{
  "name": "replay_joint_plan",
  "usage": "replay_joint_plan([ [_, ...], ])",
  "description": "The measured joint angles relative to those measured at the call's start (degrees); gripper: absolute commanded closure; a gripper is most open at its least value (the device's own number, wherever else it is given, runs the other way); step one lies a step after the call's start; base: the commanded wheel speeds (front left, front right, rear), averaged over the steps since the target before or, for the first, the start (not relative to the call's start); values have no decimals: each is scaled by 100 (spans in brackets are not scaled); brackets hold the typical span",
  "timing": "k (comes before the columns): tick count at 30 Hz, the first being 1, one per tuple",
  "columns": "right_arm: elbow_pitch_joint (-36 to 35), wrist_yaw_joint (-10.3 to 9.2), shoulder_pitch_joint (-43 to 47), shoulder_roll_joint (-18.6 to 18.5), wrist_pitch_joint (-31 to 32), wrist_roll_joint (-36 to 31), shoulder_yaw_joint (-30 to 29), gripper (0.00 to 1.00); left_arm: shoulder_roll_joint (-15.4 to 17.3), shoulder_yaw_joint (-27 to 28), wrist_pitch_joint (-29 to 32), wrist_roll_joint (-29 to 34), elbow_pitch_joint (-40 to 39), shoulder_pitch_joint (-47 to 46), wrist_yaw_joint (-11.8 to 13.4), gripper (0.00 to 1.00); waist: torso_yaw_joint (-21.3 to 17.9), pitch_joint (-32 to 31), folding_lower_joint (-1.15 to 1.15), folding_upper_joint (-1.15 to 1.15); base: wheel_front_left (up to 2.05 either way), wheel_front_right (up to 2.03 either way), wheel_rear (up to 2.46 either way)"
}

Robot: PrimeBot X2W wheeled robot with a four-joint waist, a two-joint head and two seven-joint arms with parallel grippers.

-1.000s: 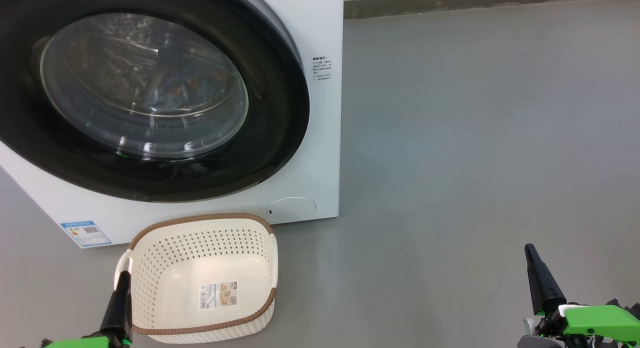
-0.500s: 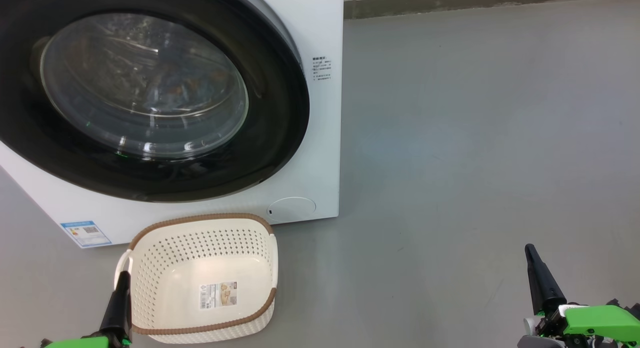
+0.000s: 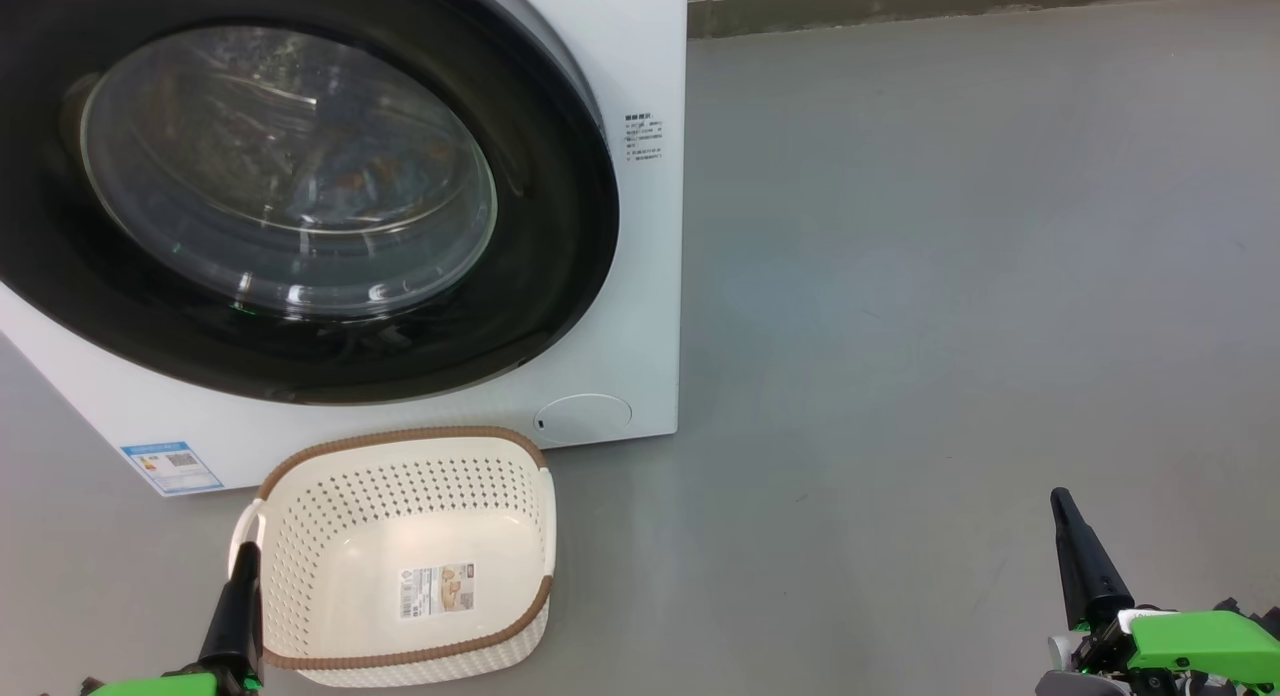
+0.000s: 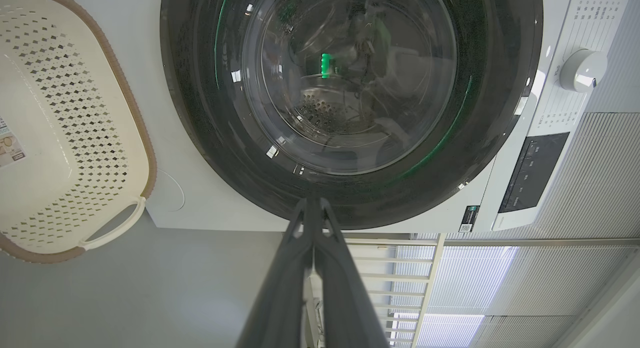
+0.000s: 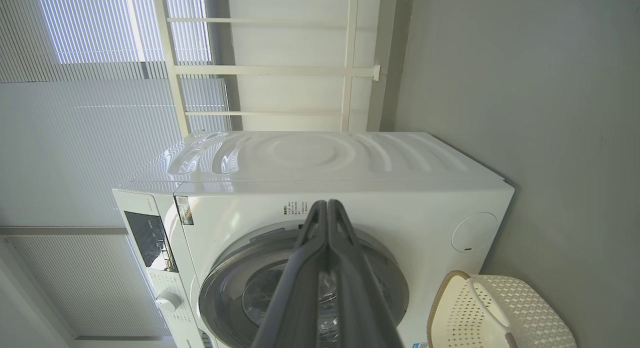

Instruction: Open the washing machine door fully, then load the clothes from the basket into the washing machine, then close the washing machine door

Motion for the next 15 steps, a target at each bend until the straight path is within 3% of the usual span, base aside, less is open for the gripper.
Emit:
replay_joint_plan([
  [15, 1, 0, 0, 3, 1, -1, -5, 100, -1, 7, 1, 0, 0, -1, 0, 100, 0, 0, 0, 0, 0, 0, 0],
])
